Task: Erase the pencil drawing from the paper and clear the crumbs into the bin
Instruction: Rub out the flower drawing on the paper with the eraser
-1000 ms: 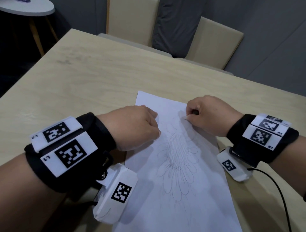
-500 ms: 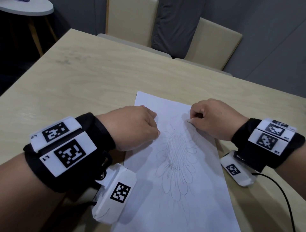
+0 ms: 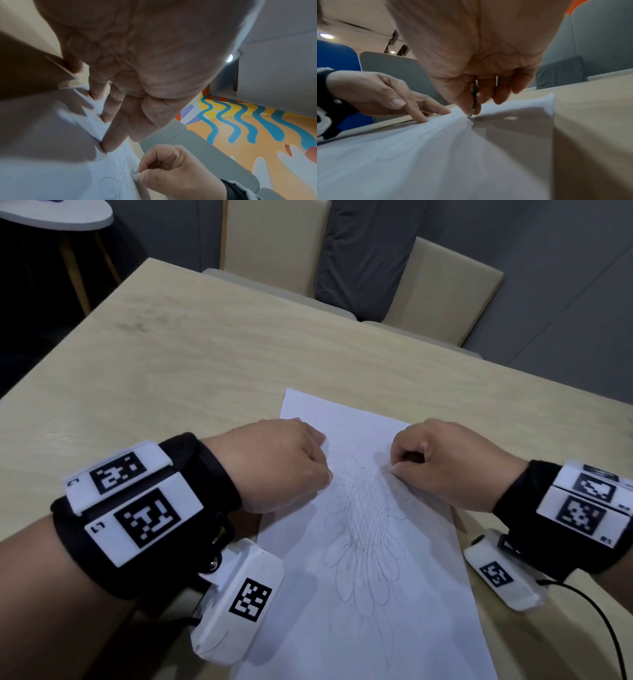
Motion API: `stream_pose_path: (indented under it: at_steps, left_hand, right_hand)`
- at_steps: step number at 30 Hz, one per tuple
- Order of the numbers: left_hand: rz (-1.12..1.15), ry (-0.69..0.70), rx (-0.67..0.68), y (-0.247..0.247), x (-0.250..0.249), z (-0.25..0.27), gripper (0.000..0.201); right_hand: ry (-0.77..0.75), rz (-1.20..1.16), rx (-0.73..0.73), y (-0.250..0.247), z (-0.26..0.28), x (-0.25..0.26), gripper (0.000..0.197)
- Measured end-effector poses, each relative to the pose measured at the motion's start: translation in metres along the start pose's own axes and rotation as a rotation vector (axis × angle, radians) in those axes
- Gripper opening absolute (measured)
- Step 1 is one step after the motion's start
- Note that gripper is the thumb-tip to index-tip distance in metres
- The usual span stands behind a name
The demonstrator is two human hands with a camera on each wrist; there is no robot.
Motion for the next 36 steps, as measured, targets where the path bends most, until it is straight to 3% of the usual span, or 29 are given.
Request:
stream_pose_path:
  at_steps: [3, 6, 11, 17, 21, 26, 30, 36]
  left_hand:
    - [0.006, -0.01, 0.008, 0.0, 0.0, 0.001, 0.056]
    - [0.005, 0.025, -0.022, -0.001, -0.002, -0.001, 0.039]
    - [0.002, 0.028, -0.002, -0.001, -0.001, -0.001, 0.043]
    - [-0.001, 0.052, -0.008, -0.001, -0.004, 0.0, 0.033]
    - [0.013, 0.048, 0.0, 0.0, -0.002, -0.001, 0.034]
    - [-0.016, 0.054, -0.001, -0.001, -0.004, 0.0, 0.033]
    - [-0.031, 0.054, 0.005, -0.001, -0.002, -0.001, 0.031]
    - [-0.019, 0.057, -0.016, -0.001, -0.002, -0.003, 0.034]
  right_hand:
    - [-0.008, 0.023, -0.006, 0.001, -0.003, 0.0, 0.017]
    - [0.013, 0.038, -0.076, -0.008, -0.01, -0.009, 0.018]
    - [-0.054, 0.011, 0.025, 0.007, 0.006, 0.013, 0.017]
    - [-0.007, 0.005, -0.046, -0.003, -0.002, -0.002, 0.016]
    - [-0.087, 0.006, 0.014, 0.012, 0.006, 0.018, 0.015]
    - [-0.012, -0.01, -0.042, 0.0, -0.001, 0.002, 0.017]
    - [-0.075, -0.001, -0.002, 0.012, 0.004, 0.02, 0.015]
    - [-0.002, -0.007, -0.045, 0.001, 0.0, 0.005, 0.018]
Point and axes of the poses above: each hand's wrist, its own z-axis away from the middle knuckle, its own y-axis out of the palm, x = y × z, the point moved 9 cm from there along -z, towards the middle knuckle, and after that the axes turned 6 degrees about -z, right-handed, at the moved point
